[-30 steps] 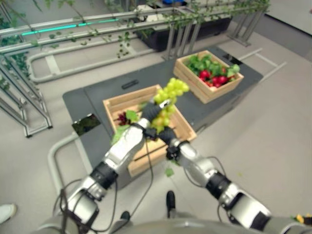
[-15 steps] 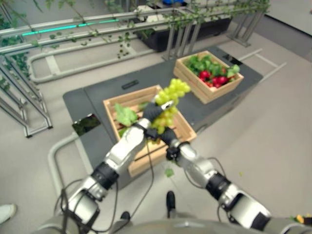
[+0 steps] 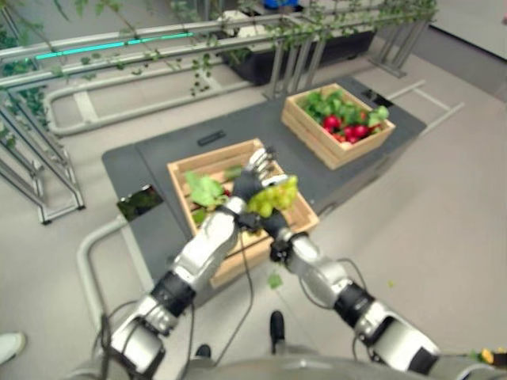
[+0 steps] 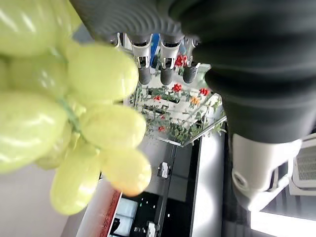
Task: Pick up the fruits from the basket on one side to the basket on the other side
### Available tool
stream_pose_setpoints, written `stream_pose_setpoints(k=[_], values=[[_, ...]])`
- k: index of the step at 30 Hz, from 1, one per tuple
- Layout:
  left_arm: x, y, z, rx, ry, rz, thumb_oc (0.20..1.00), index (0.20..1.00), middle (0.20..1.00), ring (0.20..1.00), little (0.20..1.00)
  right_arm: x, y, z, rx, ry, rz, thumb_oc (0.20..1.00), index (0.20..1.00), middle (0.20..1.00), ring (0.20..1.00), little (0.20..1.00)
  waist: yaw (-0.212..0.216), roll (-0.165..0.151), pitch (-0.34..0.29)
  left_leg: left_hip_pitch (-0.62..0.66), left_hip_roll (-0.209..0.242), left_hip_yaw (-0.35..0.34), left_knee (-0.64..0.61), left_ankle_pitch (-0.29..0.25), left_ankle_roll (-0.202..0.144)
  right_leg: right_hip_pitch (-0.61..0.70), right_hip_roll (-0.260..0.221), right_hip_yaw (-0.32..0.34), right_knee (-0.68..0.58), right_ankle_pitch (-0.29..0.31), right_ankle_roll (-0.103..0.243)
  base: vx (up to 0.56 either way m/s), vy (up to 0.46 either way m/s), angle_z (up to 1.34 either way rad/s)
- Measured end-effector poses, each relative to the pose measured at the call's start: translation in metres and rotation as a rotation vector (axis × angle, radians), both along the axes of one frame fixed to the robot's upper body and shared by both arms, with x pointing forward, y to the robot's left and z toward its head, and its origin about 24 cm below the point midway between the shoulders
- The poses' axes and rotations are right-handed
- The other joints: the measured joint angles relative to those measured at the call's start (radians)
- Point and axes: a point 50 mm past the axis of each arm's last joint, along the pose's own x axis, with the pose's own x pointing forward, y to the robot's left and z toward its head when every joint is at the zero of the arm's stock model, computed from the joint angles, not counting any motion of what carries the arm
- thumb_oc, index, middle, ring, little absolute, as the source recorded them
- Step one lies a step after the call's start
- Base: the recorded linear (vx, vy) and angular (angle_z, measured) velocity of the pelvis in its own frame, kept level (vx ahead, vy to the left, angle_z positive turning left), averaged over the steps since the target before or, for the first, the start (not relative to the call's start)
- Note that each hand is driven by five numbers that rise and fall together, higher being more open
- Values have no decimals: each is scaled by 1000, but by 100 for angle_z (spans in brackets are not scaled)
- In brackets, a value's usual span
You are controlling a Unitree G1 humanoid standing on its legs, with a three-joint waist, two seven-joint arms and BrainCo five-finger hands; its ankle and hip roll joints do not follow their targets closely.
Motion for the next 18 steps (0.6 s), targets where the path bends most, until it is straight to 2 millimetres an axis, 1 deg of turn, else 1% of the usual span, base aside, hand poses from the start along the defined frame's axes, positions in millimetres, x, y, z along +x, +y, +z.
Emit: stream_pose_setpoints(k=[2, 3, 4, 6, 7, 9, 11, 12, 13, 14, 16, 18], values=[[-2, 10, -2, -22, 2, 43, 1000, 1000, 1000, 1000, 1000, 0, -3, -1, -1, 1, -14, 200, 200, 200, 200, 200, 1, -1, 0, 0, 0, -1, 0, 0, 0, 0, -1, -1, 0, 0, 0, 0, 0, 0], [-5, 19, -2, -31, -3, 72, 1000, 1000, 1000, 1000, 1000, 1, -7, -1, 8, 4, -36, 200, 200, 200, 200, 200, 1, -1, -1, -1, 0, -1, -1, 0, 0, 0, -1, -1, 0, -1, 1, 0, 0, 0], [-6, 21, -2, -40, -5, 83, 1000, 1000, 1000, 1000, 1000, 1, -9, -2, 13, 5, -48, 200, 200, 200, 200, 200, 2, -1, -1, -1, 0, -1, -2, 0, 0, 0, -1, -2, 0, -2, 1, 0, 0, 0], [-7, 30, -2, -28, -11, 103, 1000, 1000, 1000, 1000, 1000, 2, -22, -5, 7, 12, -103, 200, 200, 200, 200, 200, 16, -2, -1, -1, -1, -4, -2, 0, 0, 0, -2, -4, 0, -2, 2, 0, 0, 0], [-7, 33, -2, -28, -13, 112, 1000, 1000, 1000, 1000, 1000, 2, -25, -6, 7, 14, -116, 200, 200, 200, 200, 200, 20, -2, -1, -2, 0, -4, -3, 0, 0, 0, -2, -4, 0, -3, 2, 0, 0, 0], [-14, 52, 0, -70, -29, 187, 1000, 1000, 1000, 1000, 1000, 2, -35, -9, 10, 20, -164, 200, 200, 200, 200, 200, 20, -4, -1, -2, 0, -10, -6, 0, 1, 0, -2, -8, 0, -6, 3, -11, 10, 5], [-18, 64, -3, -70, -31, 228, 1000, 1000, 1000, 1000, 1000, 0, -43, -12, -2, 24, -190, 200, 200, 200, 200, 200, 24, -7, 0, -9, 0, -15, -6, 0, 1, 1, -2, -15, 0, -8, 4, -3, 8, 9], [-24, 76, -9, -69, -10, 276, 1000, 1000, 1000, 1000, 1000, -2, -49, -16, -12, 29, -211, 200, 200, 200, 200, 200, 22, -10, 0, -2, 1, -17, -9, 0, 1, 1, -3, -18, 0, -11, 3, 5, 9, 8], [-27, 89, -12, -53, -3, 314, 1000, 1000, 1000, 1000, 1000, -2, -58, -18, -40, 26, -228, 200, 200, 200, 200, 200, 30, -12, 1, -2, 1, -17, -11, 0, 2, 1, -3, -20, 0, -10, 6, 3, 14, 5], [-30, 92, -14, -61, 5, 333, 1000, 1000, 1000, 1000, 1000, -3, -61, -19, -45, 26, -239, 200, 200, 200, 200, 200, 31, -13, 1, -1, 1, -17, -13, 0, 2, 1, -3, -20, 0, -10, 8, 0, 0, 0], [-37, 106, -21, -64, 26, 392, 1000, 1000, 1000, 1000, 1000, -4, -75, -20, -70, 18, -294, 200, 200, 200, 200, 200, 49, -20, 5, -1, 1, -18, -21, 1, 3, 2, -3, -21, 0, -11, 11, 0, 0, 0], [-41, 114, -24, -60, 28, 420, 1000, 1000, 1000, 1000, 1000, -5, -82, -18, -84, 6, -308, 200, 200, 200, 200, 200, 54, -27, 9, -1, 2, -20, -23, 1, 4, 1, -3, -23, 0, -12, 12, -1, 10, 2]])
